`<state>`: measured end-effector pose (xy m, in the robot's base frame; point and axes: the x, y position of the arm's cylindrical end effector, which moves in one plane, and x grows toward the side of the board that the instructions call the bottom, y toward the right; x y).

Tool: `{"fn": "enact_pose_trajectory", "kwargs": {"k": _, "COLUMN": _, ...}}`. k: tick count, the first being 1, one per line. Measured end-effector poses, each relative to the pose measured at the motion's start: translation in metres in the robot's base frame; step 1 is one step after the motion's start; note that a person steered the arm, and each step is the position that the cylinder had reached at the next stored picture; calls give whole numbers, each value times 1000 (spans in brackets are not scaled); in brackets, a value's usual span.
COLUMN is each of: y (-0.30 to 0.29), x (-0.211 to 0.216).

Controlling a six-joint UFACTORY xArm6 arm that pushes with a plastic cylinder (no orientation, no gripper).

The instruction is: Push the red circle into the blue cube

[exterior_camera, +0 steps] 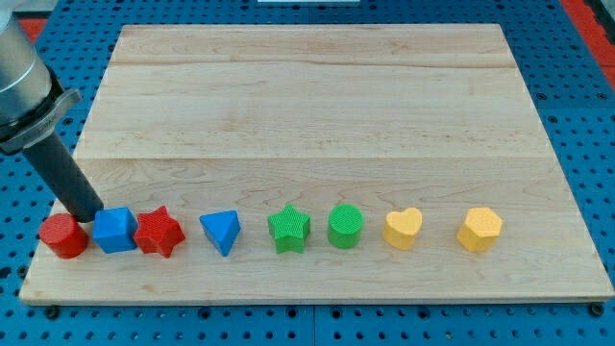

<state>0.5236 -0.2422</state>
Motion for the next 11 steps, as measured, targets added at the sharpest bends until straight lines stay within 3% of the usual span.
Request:
{"fn": "enact_pose_trajectory", "kwargs": {"k": 2, "y": -62, "x": -38}}
{"fn": "enact_pose_trajectory", "kwargs": {"k": 4, "y": -63, "x": -34}}
{"fn": "enact_pose_trajectory", "kwargs": {"k": 7, "y": -60, "x": 32}}
{"fn": "enact_pose_trajectory", "kwargs": {"k": 8, "y": -29, "x": 51}}
{"fn": "enact_pose_trajectory", "kwargs": {"k": 10, "y": 41, "x": 40}}
{"fn": "enact_pose_trajectory", "kwargs": {"k": 11, "y": 47, "x": 40}}
